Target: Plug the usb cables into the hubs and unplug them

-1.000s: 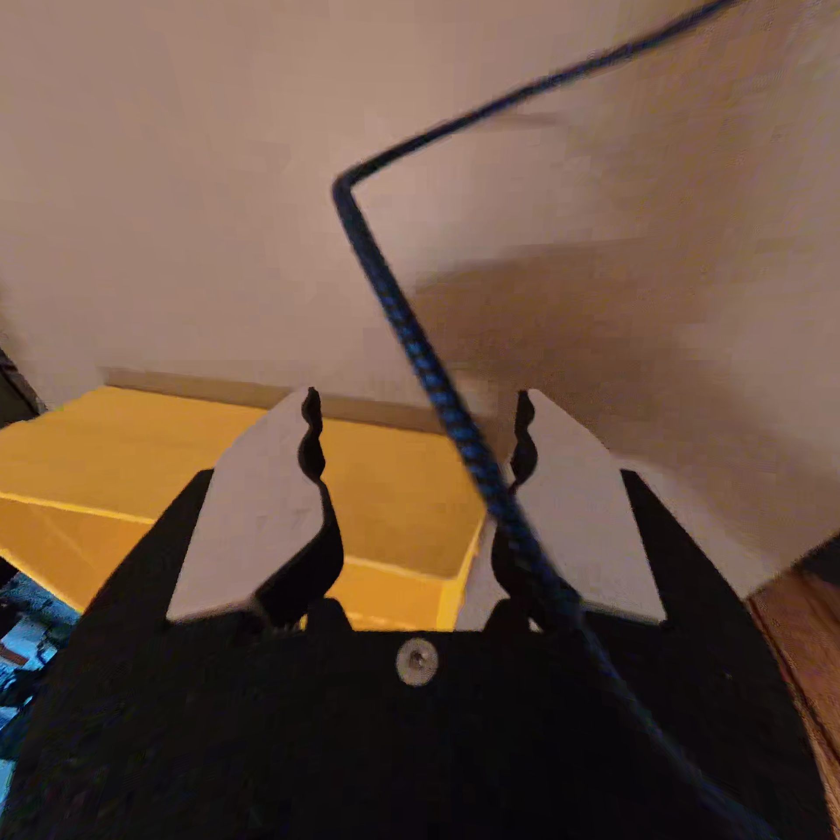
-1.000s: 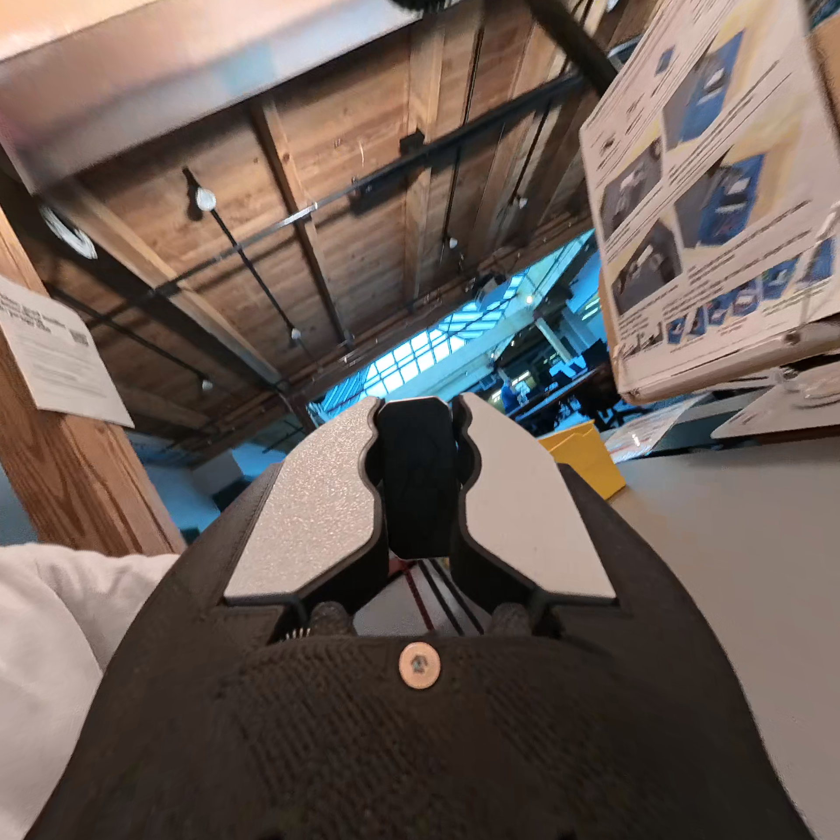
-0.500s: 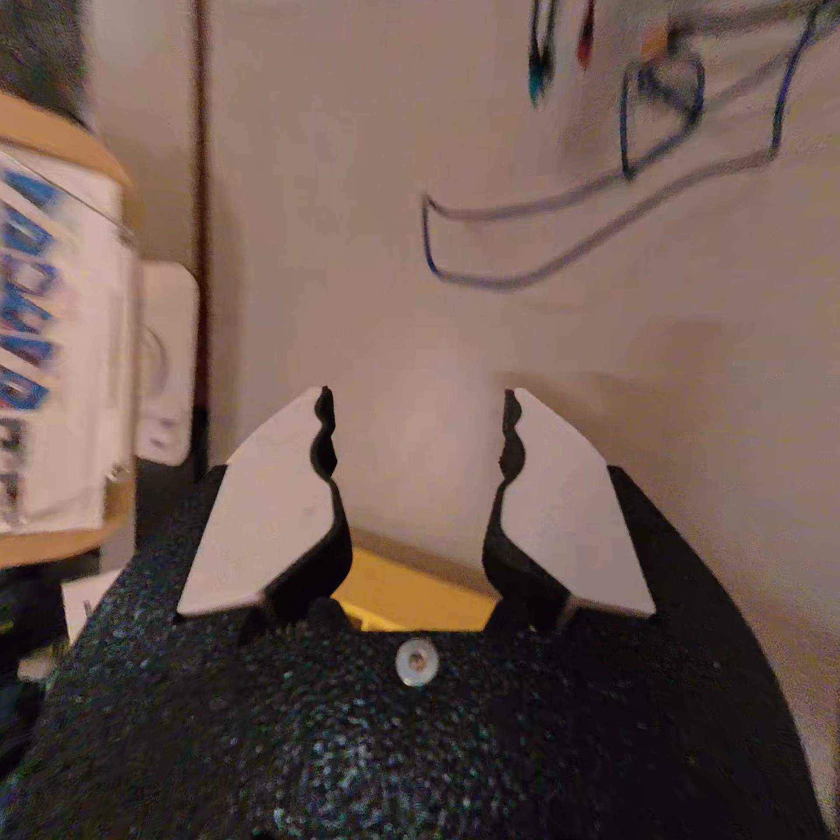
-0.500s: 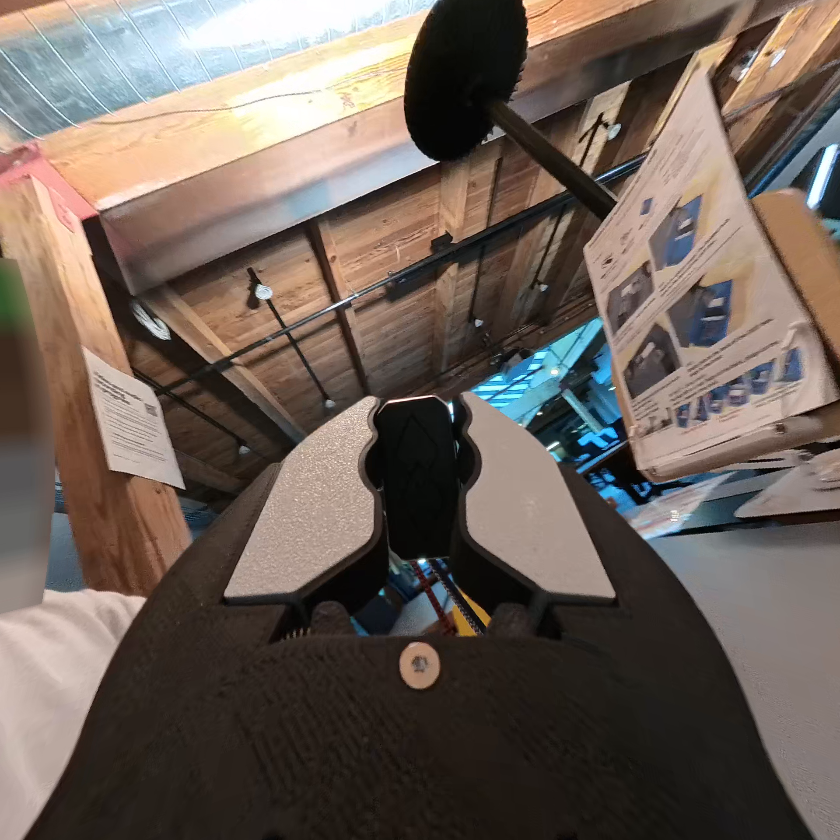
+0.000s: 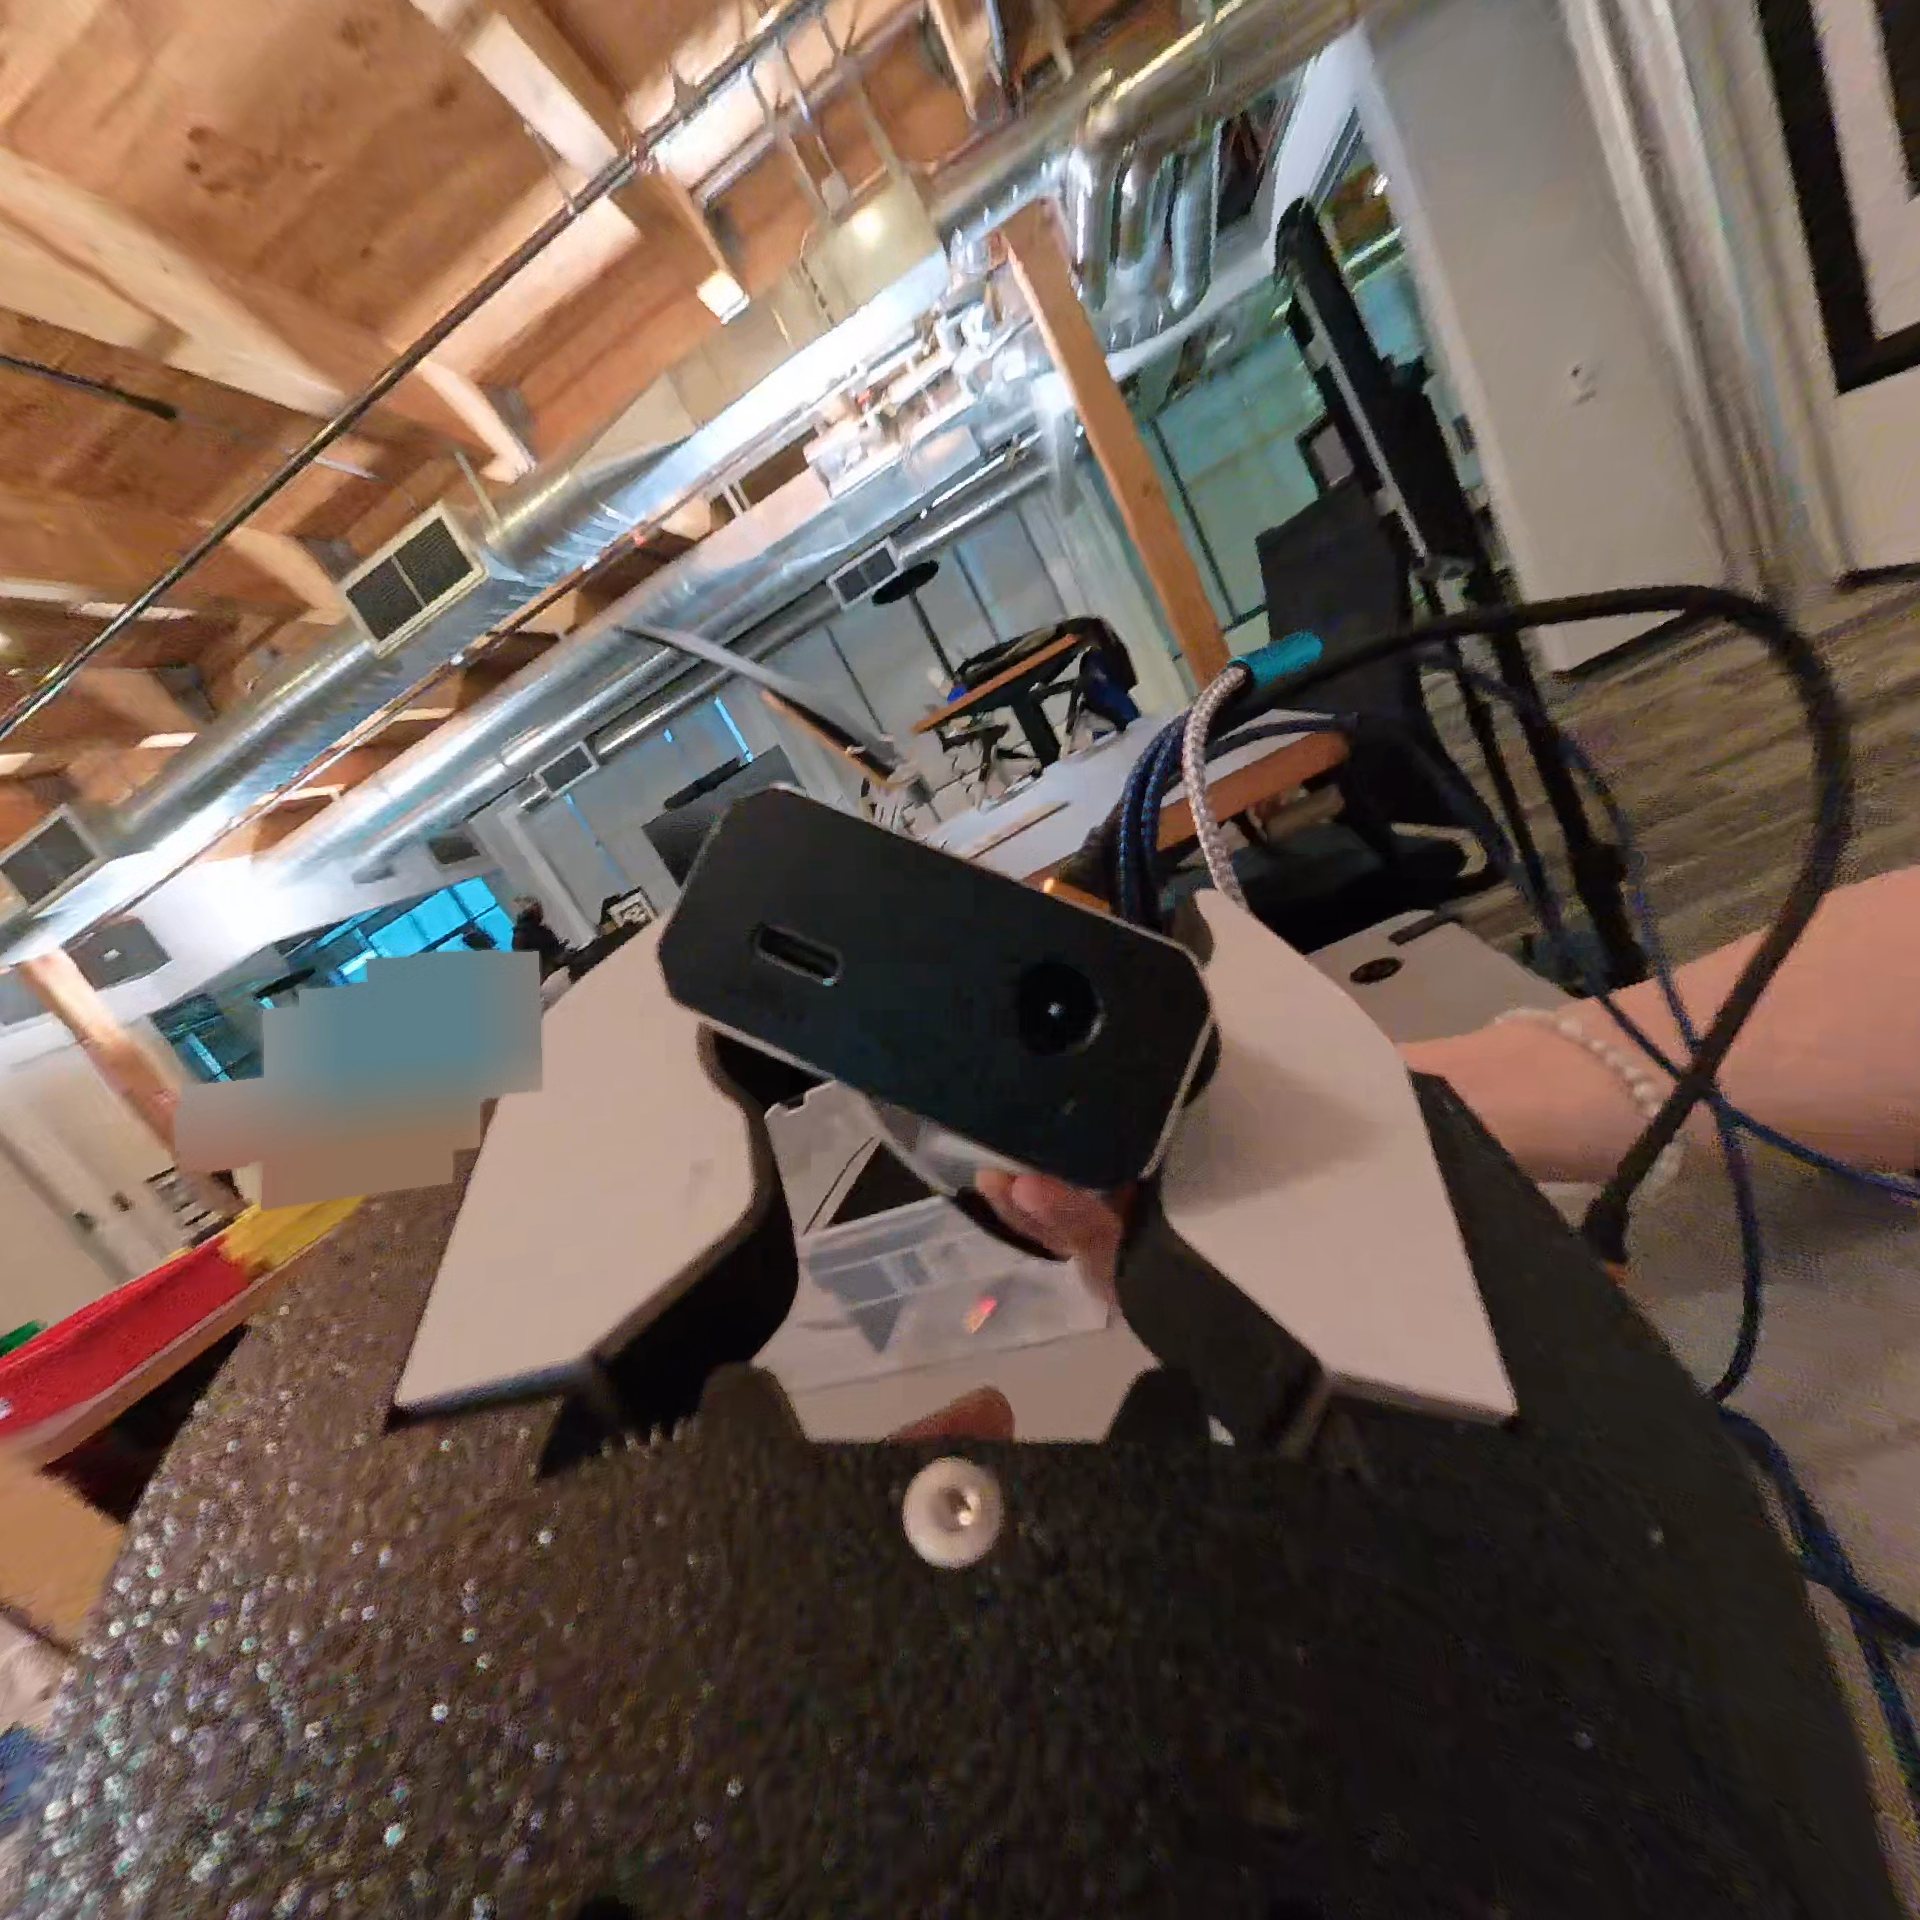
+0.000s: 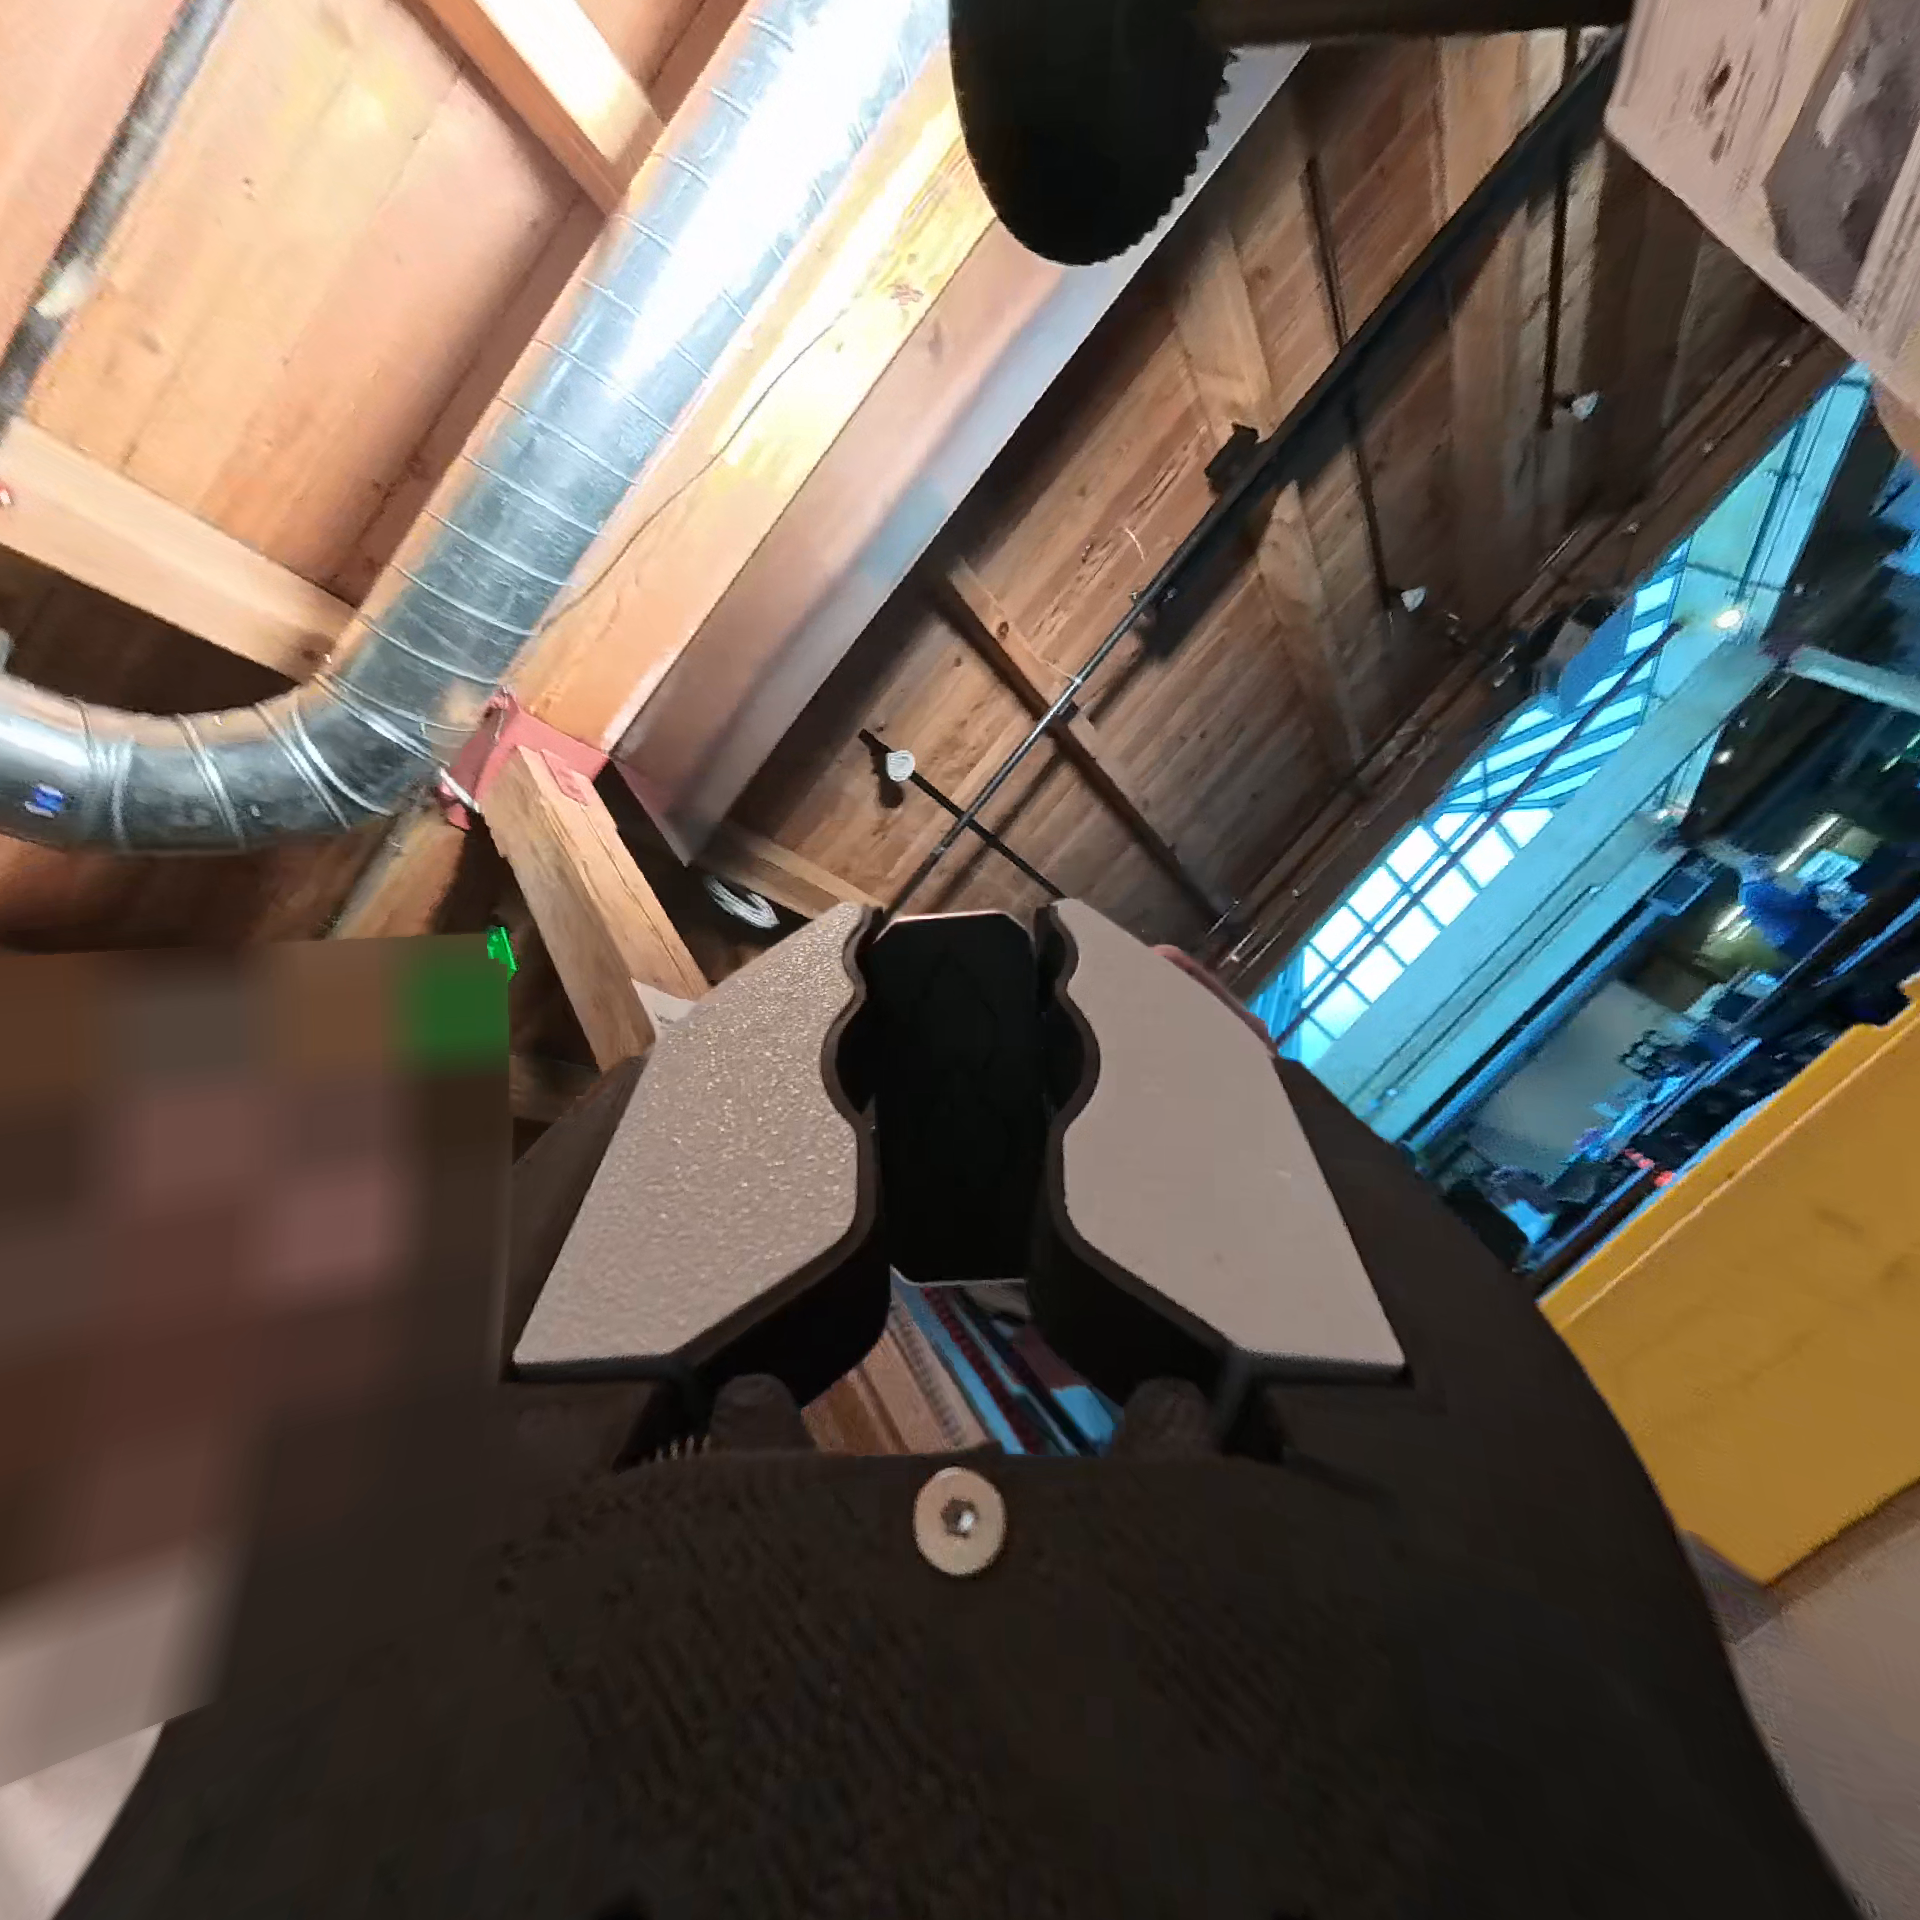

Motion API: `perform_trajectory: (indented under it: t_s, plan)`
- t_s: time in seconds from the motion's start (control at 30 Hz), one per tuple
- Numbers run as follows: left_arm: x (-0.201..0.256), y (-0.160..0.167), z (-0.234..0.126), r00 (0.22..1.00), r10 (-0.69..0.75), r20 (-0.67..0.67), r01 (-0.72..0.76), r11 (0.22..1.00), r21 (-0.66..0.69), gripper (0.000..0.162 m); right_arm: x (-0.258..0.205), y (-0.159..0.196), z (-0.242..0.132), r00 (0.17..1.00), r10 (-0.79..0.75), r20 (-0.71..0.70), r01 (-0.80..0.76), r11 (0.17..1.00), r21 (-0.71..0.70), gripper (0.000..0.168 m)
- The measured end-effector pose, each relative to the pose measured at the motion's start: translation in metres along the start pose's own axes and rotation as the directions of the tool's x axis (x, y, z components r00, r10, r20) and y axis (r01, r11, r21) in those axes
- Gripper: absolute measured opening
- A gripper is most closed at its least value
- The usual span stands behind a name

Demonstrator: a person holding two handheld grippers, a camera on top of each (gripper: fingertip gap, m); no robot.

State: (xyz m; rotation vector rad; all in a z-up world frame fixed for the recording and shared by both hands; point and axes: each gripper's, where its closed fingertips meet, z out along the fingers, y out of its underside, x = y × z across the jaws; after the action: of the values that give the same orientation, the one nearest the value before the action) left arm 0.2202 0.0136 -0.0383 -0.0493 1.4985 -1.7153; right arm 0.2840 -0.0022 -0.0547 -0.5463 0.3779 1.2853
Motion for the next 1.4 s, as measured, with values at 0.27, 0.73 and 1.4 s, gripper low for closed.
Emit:
perform_trajectory:
  t_s: [0.27,0.73,1.4]
  plan:
    - [-0.012,-0.027,0.008,0.975,-0.218,-0.051,0.224,0.960,0.166,0.077,0.018,0.011,0.001,0.993,0.111,-0.040,-0.112,0.994,-0.017,0.028]
    - [-0.062,-0.028,-0.009,0.924,-0.381,0.017,0.380,0.924,0.035,0.073,0.037,0.008,-0.018,0.559,-0.807,-0.191,0.629,0.563,-0.536,0.074]
    - [-0.123,-0.019,-0.059,0.824,-0.438,0.359,0.456,0.889,0.039,0.071,0.155,0.088,0.070,0.196,-0.888,0.416,0.631,-0.210,-0.747,0.063]
